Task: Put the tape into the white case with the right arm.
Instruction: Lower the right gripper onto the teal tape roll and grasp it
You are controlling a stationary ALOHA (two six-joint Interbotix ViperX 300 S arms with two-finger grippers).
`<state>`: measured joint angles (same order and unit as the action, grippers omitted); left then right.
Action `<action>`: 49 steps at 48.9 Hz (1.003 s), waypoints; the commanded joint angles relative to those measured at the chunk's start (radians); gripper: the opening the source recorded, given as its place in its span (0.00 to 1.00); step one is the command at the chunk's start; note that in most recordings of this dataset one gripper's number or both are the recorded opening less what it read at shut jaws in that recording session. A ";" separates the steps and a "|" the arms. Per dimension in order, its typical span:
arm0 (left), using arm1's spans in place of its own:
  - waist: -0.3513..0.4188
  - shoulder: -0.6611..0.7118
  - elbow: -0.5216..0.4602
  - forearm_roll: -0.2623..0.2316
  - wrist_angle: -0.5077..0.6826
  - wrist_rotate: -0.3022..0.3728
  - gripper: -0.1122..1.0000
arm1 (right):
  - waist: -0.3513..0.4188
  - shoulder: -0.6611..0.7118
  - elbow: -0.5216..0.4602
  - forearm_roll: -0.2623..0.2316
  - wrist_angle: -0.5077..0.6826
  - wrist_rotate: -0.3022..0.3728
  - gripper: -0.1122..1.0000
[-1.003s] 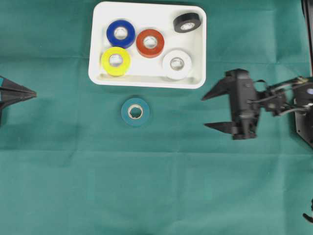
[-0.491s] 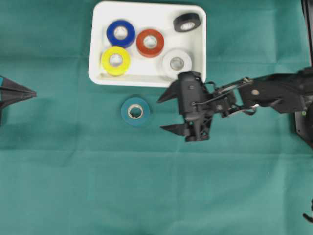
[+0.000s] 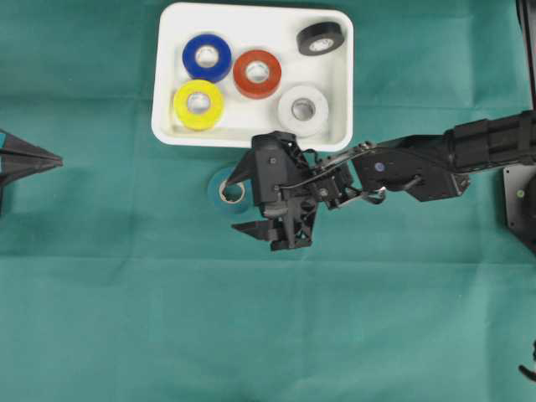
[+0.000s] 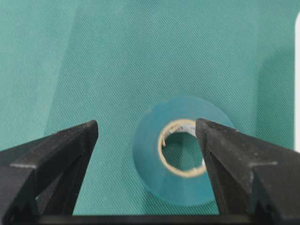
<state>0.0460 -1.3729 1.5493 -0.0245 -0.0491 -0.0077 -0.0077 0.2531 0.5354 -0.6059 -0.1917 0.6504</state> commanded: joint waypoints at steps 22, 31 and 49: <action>0.002 0.008 -0.014 -0.002 -0.005 0.002 0.10 | 0.008 0.028 -0.040 -0.003 0.103 0.006 0.54; 0.002 0.008 -0.014 0.000 -0.005 0.002 0.10 | 0.018 0.051 -0.061 -0.003 0.137 0.006 0.54; 0.002 0.008 -0.012 -0.002 -0.005 0.002 0.10 | 0.031 0.064 -0.100 -0.003 0.202 0.006 0.54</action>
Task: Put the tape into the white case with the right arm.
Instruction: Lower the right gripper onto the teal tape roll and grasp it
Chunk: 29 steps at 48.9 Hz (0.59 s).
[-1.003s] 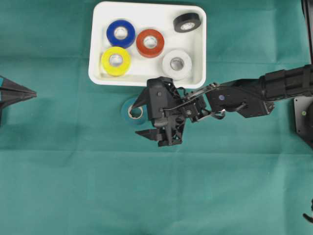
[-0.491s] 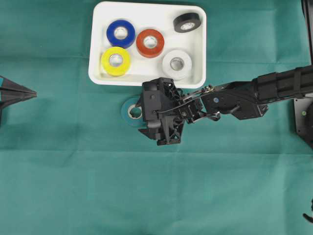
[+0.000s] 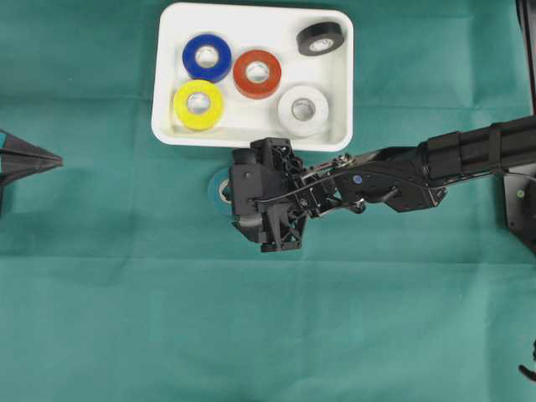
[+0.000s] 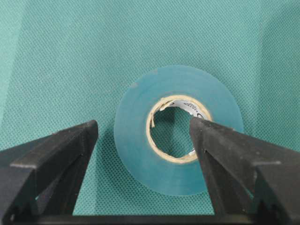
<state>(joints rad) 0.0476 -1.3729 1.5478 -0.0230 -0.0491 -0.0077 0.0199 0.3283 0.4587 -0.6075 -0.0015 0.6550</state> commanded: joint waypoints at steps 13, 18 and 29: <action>0.000 0.008 -0.012 -0.003 -0.005 0.002 0.10 | 0.003 0.008 -0.041 0.000 0.021 0.003 0.54; 0.000 0.008 -0.012 -0.003 -0.005 0.002 0.10 | 0.005 0.018 -0.049 0.000 0.021 0.003 0.54; 0.000 0.008 -0.012 -0.003 -0.005 0.002 0.10 | 0.005 0.020 -0.060 0.000 0.035 0.003 0.46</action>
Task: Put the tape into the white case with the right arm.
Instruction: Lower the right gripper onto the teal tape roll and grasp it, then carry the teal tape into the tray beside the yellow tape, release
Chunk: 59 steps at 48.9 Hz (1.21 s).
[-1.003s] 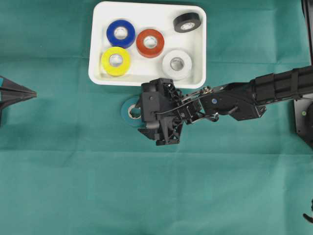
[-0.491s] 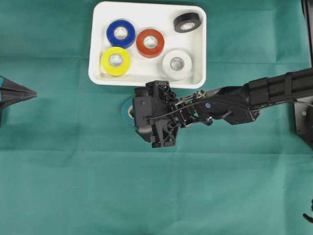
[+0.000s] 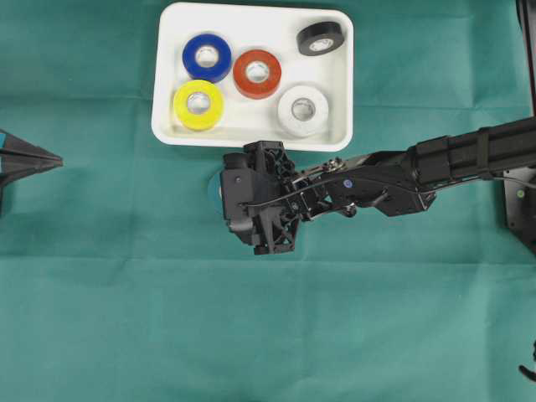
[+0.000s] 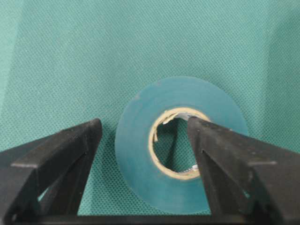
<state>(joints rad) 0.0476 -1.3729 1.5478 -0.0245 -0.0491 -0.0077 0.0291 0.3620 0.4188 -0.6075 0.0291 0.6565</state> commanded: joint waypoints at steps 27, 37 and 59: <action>0.000 0.008 -0.012 -0.002 -0.005 0.002 0.10 | 0.009 -0.040 -0.038 0.003 0.046 0.002 0.13; 0.000 0.008 -0.011 0.000 -0.005 0.002 0.10 | 0.029 -0.104 -0.038 0.003 0.048 0.000 0.12; 0.000 0.008 -0.011 -0.002 -0.005 0.002 0.10 | 0.038 -0.169 -0.038 -0.002 0.175 -0.006 0.12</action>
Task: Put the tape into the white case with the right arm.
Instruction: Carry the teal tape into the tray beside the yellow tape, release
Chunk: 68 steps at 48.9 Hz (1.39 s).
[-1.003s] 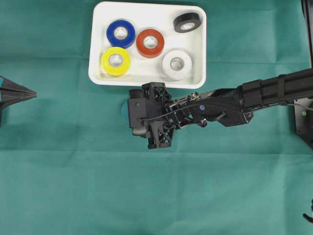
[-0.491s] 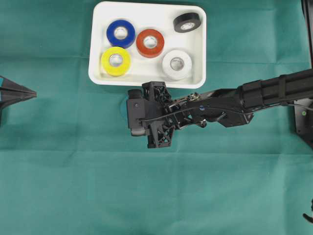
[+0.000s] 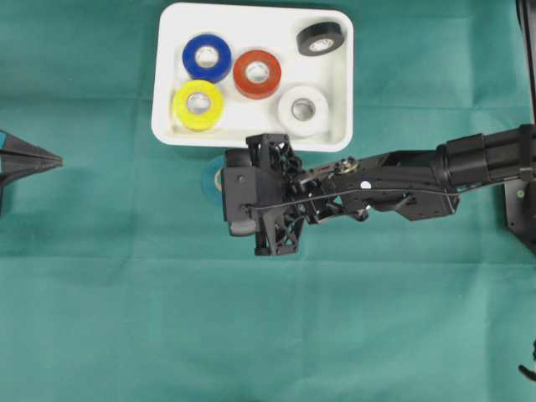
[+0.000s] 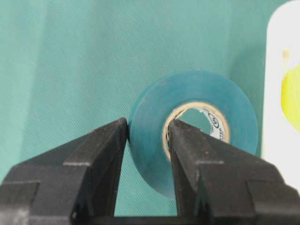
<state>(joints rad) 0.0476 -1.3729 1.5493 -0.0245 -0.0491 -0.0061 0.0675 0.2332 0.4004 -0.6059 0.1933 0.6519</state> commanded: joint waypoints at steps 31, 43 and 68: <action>0.000 0.008 -0.014 0.000 -0.005 0.000 0.10 | -0.184 -0.048 -0.023 -0.005 0.023 -0.005 0.12; 0.000 0.008 -0.014 -0.002 -0.005 0.000 0.10 | -0.225 -0.048 -0.021 -0.003 0.017 -0.002 0.12; 0.000 0.008 -0.012 -0.002 -0.005 0.000 0.10 | -0.229 -0.048 -0.018 -0.003 0.021 0.002 0.28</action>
<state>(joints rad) 0.0476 -1.3729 1.5493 -0.0245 -0.0491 -0.0077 -0.1580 0.2316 0.4004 -0.6075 0.2163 0.6535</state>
